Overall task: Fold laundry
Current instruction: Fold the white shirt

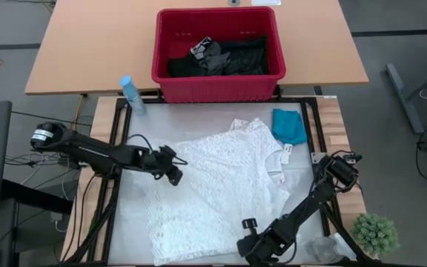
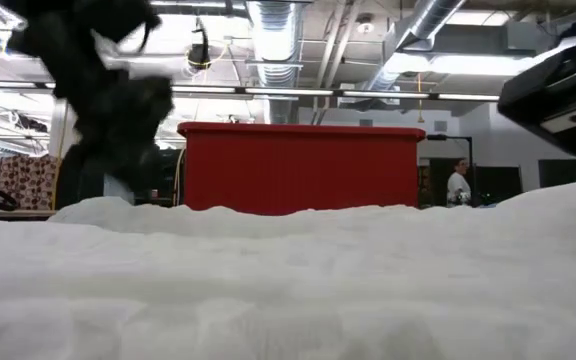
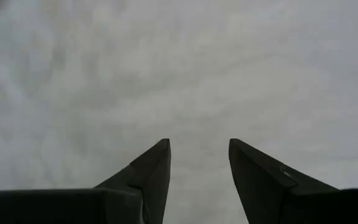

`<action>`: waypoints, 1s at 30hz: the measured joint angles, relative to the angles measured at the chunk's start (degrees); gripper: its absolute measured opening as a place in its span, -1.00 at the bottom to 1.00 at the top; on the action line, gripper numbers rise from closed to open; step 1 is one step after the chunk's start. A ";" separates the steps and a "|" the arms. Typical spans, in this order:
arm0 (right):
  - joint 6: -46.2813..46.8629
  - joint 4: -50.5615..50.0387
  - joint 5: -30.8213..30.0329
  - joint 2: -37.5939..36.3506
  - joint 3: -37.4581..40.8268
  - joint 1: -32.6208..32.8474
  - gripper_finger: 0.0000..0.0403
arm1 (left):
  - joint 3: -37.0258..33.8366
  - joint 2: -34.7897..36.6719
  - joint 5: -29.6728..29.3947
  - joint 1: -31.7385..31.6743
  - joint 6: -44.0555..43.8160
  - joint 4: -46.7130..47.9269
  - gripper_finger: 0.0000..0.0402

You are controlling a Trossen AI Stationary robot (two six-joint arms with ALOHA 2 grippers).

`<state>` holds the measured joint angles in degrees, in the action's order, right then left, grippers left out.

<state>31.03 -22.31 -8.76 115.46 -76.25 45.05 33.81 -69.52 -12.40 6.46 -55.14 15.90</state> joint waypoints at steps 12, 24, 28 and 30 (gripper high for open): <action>1.34 -0.30 -2.83 -0.04 -1.56 -1.27 -0.75 | 7.18 4.33 -11.70 -1.53 0.97 18.34 -0.23; 1.57 -5.88 -1.12 -0.13 -2.12 -3.21 -0.74 | 7.16 -8.17 -11.35 -0.76 2.20 27.48 -0.23; 2.14 -5.07 1.33 -0.13 -2.12 -3.37 -0.74 | 7.16 -14.35 -9.44 -0.64 4.46 25.50 -0.23; 3.29 -4.45 3.50 -0.14 -2.12 -3.72 -0.74 | 7.15 -16.83 -8.94 -0.59 6.13 23.85 -0.23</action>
<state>34.31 -26.76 -5.27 115.32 -78.37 41.33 40.96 -86.36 -21.34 5.87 -49.01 39.74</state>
